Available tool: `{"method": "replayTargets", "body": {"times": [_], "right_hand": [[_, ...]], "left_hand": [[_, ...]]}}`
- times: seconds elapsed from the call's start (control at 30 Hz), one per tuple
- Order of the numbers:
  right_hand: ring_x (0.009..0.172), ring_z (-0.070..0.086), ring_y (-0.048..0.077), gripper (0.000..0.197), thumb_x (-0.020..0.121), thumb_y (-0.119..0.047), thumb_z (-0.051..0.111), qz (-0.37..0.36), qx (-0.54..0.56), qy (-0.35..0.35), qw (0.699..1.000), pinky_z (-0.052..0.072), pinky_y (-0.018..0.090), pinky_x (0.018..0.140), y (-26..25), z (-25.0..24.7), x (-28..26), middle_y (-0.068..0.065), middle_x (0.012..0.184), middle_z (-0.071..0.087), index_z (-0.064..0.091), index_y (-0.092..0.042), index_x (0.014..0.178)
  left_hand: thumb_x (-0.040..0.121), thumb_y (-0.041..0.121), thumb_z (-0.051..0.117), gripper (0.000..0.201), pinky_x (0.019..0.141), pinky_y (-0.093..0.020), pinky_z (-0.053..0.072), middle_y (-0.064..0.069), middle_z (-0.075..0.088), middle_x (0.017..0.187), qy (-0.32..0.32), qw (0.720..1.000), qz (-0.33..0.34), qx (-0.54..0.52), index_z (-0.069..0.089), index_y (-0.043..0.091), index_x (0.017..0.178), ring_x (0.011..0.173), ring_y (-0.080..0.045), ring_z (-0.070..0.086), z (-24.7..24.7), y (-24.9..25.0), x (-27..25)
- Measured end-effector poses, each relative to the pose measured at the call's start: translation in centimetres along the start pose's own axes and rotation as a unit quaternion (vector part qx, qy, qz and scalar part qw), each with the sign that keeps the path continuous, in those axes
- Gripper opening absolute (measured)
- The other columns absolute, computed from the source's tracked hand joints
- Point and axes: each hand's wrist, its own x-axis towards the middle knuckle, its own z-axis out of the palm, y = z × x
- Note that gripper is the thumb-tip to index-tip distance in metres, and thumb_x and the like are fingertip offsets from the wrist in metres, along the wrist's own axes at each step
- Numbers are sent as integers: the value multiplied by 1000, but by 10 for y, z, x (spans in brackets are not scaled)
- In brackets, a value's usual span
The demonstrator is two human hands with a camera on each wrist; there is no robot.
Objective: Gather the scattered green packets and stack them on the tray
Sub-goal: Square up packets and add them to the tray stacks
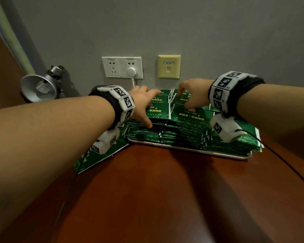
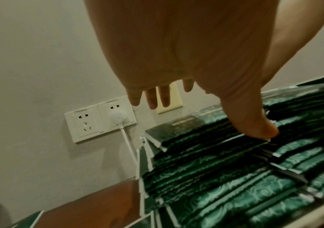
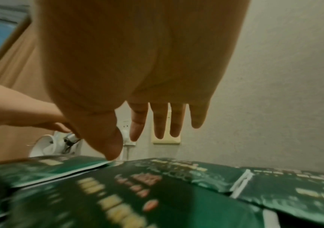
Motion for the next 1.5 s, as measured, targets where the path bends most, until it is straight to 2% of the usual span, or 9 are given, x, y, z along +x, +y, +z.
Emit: {"method": "replayTargets", "body": {"times": [0.1,0.23,0.33,0.6,0.73,0.93,1.17,1.33,1.5], "right_hand": [[88,52,22,47,84,-20,66,-38,4,22,999,42,32,69,-18,1,-23,-1,93,52,50,-21,128],[102,49,22,49,84,-24,66,-85,17,25,996,49,38,82,-53,5,-56,3,111,55,48,-24,129],[94,50,20,51,83,-25,67,-117,20,2,993,46,34,75,-89,13,-79,0,105,54,47,-22,131],[107,59,27,66,85,-34,68,-147,1,-69,987,47,32,78,-175,57,-104,8,125,58,38,-16,141],[107,60,28,65,84,-33,67,-136,1,-75,988,50,31,80,-202,68,-95,9,125,59,39,-13,140],[136,40,29,82,86,-27,64,-133,-22,-94,986,42,39,106,-230,81,-62,12,155,27,19,-11,153],[114,58,26,61,84,-29,55,-99,-31,-108,989,51,32,89,-245,88,-34,9,131,57,43,-16,142],[126,50,25,66,87,-32,50,-97,-39,-119,987,43,27,89,-230,77,-45,9,144,48,32,-27,151],[112,57,25,67,84,-33,50,-121,-48,-120,984,51,29,81,-227,79,-71,6,132,57,36,-29,149]], "left_hand": [[66,52,81,114,104,-46,38,-9,34,144,15,1000,-22,2,11,29,153,132,-30,32,-2,-7,-27],[72,48,78,102,102,-45,40,-11,37,139,21,997,-69,3,17,27,151,128,-31,35,8,-26,-76],[76,44,76,94,103,-44,39,-14,38,137,-16,994,-106,7,22,24,150,128,-33,37,26,-40,-118],[82,49,68,81,93,-41,49,-15,39,138,-135,974,-179,-15,31,19,146,118,-34,52,90,-65,-200],[81,55,65,90,105,-44,43,-15,24,154,-119,975,-183,-48,21,21,152,131,-35,43,103,-71,-201],[91,58,50,82,111,-37,35,-11,22,158,-142,976,-149,-75,17,17,155,141,-29,33,113,-74,-183],[84,61,56,86,103,-38,43,-8,37,152,-142,981,-120,-59,24,21,153,133,-28,43,114,-85,-178],[85,59,57,83,103,-34,40,-5,36,153,-138,982,-116,-54,25,23,153,134,-25,41,109,-83,-184],[86,53,60,77,110,-36,37,0,36,153,-136,983,-99,-74,29,25,151,137,-21,39,106,-74,-204]]}}
